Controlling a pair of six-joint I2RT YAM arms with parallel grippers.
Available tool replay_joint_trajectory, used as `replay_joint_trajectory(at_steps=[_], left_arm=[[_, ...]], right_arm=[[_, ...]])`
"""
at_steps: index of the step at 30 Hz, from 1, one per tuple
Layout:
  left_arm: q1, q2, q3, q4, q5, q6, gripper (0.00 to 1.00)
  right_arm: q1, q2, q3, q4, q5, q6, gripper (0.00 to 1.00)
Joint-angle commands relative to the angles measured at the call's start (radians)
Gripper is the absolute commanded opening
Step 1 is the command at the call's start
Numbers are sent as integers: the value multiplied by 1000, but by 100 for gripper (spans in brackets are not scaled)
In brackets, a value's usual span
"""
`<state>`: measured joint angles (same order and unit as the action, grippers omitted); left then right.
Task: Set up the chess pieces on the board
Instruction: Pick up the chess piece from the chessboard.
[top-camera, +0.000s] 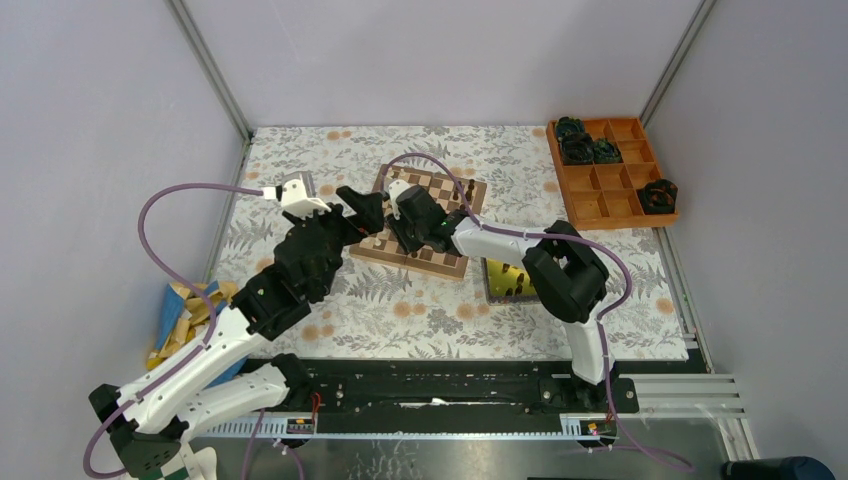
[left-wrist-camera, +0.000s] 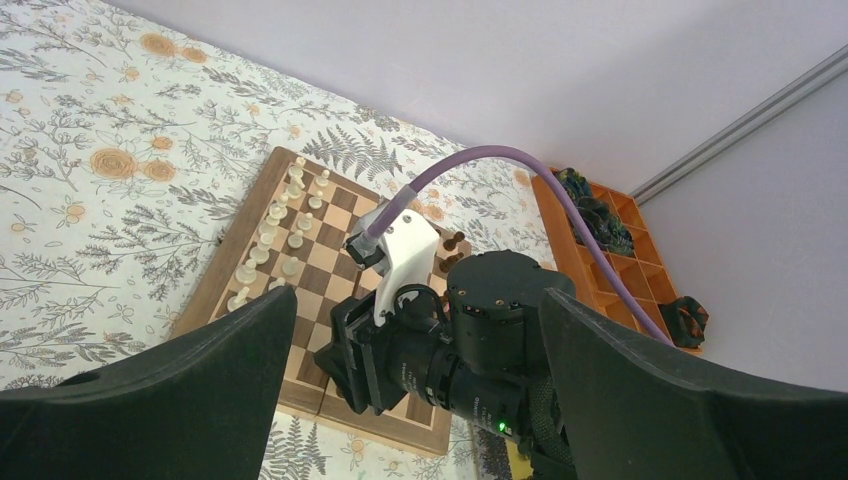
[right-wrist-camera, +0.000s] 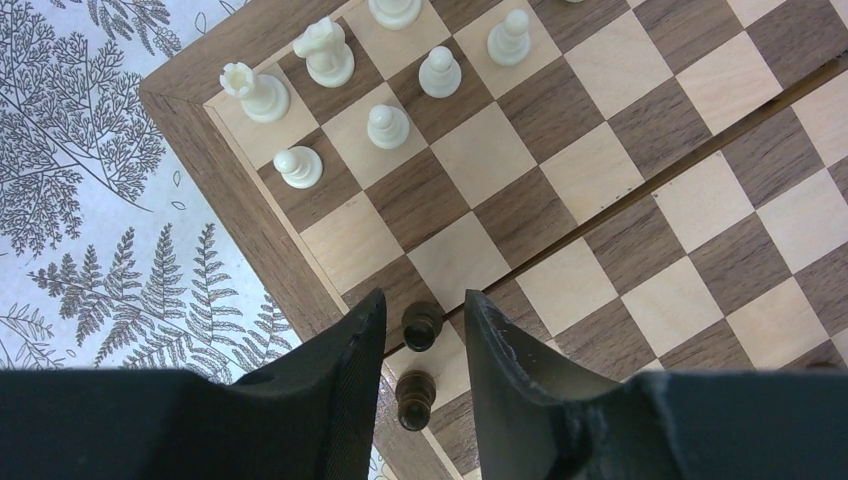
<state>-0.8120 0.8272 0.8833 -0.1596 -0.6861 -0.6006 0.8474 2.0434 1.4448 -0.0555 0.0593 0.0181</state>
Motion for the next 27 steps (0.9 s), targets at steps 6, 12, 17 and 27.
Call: replay_joint_trajectory(at_steps=[6, 12, 17, 27], left_arm=[[-4, -23, -22, 23, -33, 15, 99], [-4, -23, -23, 22, -30, 13, 99], [-4, -27, -26, 17, -30, 10, 99], [-4, -32, -26, 15, -30, 3, 99]], right_arm=[[6, 3, 33, -2, 1, -5, 34], [7, -2, 22, -4, 5, 2, 28], [6, -2, 19, -4, 9, 7, 21], [7, -22, 16, 3, 14, 11, 12]])
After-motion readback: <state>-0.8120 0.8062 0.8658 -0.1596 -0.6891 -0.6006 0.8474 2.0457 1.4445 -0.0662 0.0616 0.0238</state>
